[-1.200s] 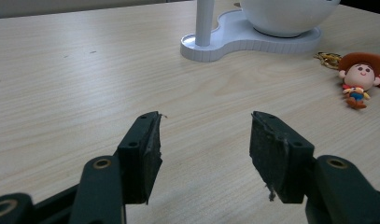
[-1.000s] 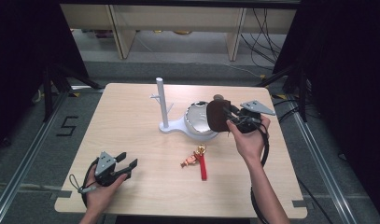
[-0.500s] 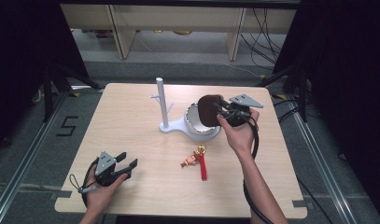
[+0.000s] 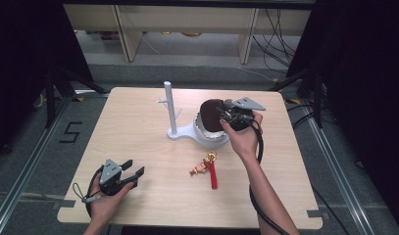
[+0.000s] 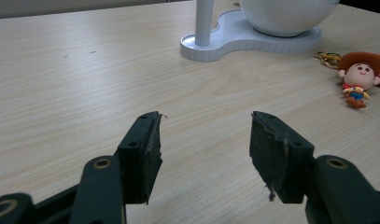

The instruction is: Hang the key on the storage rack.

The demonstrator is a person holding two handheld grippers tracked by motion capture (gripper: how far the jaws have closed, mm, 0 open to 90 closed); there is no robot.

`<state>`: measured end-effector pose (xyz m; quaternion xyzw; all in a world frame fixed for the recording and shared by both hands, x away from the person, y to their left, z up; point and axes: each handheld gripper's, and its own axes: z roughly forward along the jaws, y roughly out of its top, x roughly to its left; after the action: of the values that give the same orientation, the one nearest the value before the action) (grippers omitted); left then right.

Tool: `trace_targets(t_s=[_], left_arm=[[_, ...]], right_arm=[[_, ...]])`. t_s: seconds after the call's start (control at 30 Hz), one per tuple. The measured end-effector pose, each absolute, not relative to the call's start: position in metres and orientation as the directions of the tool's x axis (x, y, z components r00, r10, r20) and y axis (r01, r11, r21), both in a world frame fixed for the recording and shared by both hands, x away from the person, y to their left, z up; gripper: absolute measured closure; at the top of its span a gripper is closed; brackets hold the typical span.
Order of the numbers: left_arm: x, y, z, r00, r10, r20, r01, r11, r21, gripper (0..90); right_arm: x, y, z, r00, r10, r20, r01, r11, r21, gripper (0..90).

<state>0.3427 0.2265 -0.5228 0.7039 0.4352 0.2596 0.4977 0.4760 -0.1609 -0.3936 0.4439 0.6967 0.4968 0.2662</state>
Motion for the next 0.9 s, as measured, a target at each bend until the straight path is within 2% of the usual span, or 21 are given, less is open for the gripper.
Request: trace_targets(t_s=[0.7, 0.87, 0.9], left_arm=[[0.343, 0.225, -0.523, 0.489, 0.87, -0.065, 0.351, -0.129, 0.927, 42.6], [0.342, 0.225, -0.523, 0.49, 0.869, -0.062, 0.35, -0.131, 0.928, 42.6], [0.343, 0.225, -0.523, 0.493, 0.868, -0.062, 0.348, -0.131, 0.928, 42.6]], right_arm=[[0.489, -0.16, -0.423, -0.507, 0.861, 0.048, 0.346, 0.152, 0.926, 63.0], [0.494, -0.16, -0.431, -0.528, 0.85, -0.003, 0.327, 0.207, 0.922, 58.3], [0.496, -0.162, -0.434, -0.528, 0.849, 0.008, 0.342, 0.204, 0.917, 53.0]])
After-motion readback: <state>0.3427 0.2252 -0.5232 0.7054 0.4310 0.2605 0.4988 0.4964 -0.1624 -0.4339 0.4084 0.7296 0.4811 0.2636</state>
